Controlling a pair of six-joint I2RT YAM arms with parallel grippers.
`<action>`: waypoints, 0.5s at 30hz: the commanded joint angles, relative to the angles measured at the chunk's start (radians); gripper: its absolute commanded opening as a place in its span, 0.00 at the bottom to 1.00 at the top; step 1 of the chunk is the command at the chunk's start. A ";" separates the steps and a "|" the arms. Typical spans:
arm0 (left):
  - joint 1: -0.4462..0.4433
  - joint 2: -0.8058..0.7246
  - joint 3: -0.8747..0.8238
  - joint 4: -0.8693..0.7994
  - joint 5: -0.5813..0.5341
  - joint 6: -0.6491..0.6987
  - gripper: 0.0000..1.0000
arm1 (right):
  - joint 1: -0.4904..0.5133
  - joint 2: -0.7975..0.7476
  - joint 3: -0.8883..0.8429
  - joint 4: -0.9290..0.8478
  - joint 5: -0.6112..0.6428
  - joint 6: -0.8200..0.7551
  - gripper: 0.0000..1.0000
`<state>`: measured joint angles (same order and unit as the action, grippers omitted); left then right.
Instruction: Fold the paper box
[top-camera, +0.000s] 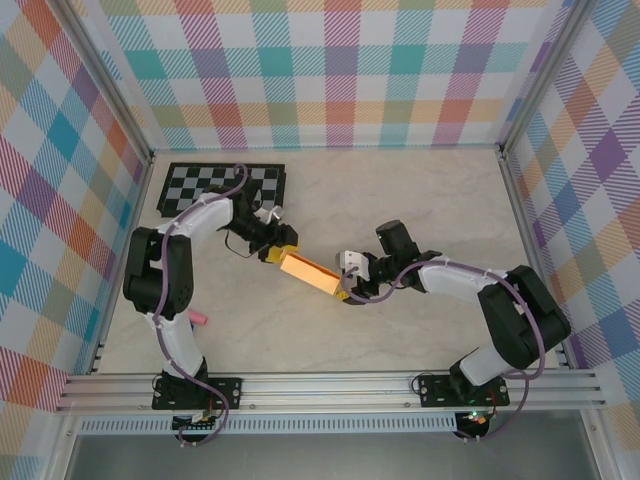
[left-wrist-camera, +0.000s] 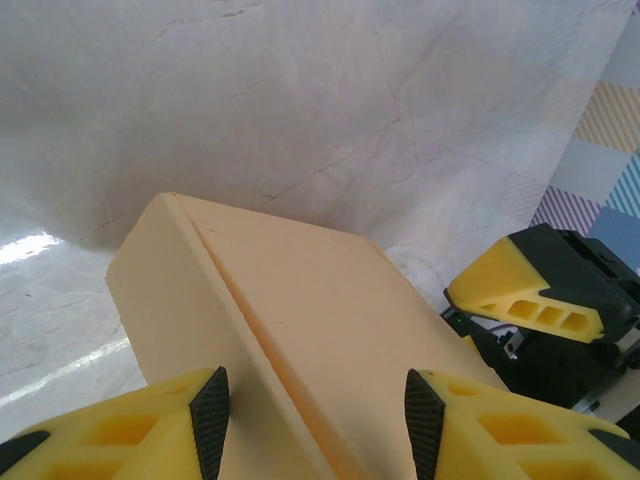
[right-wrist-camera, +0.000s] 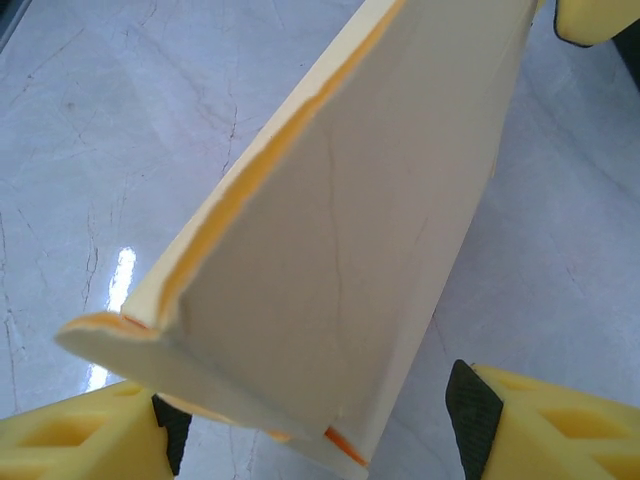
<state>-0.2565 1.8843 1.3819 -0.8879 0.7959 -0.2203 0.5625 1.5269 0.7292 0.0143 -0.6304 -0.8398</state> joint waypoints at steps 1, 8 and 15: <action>0.002 0.035 0.036 -0.022 0.020 -0.013 0.52 | -0.008 0.023 0.046 0.010 -0.080 0.034 0.71; 0.010 0.114 0.109 -0.045 -0.010 -0.029 0.52 | -0.039 0.108 0.145 -0.067 -0.122 0.048 0.71; 0.017 0.161 0.183 -0.046 -0.012 -0.056 0.52 | -0.081 0.109 0.141 -0.082 -0.212 0.041 0.74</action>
<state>-0.2451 2.0232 1.5253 -0.8913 0.7765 -0.2543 0.5041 1.6436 0.8574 -0.0544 -0.7387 -0.7998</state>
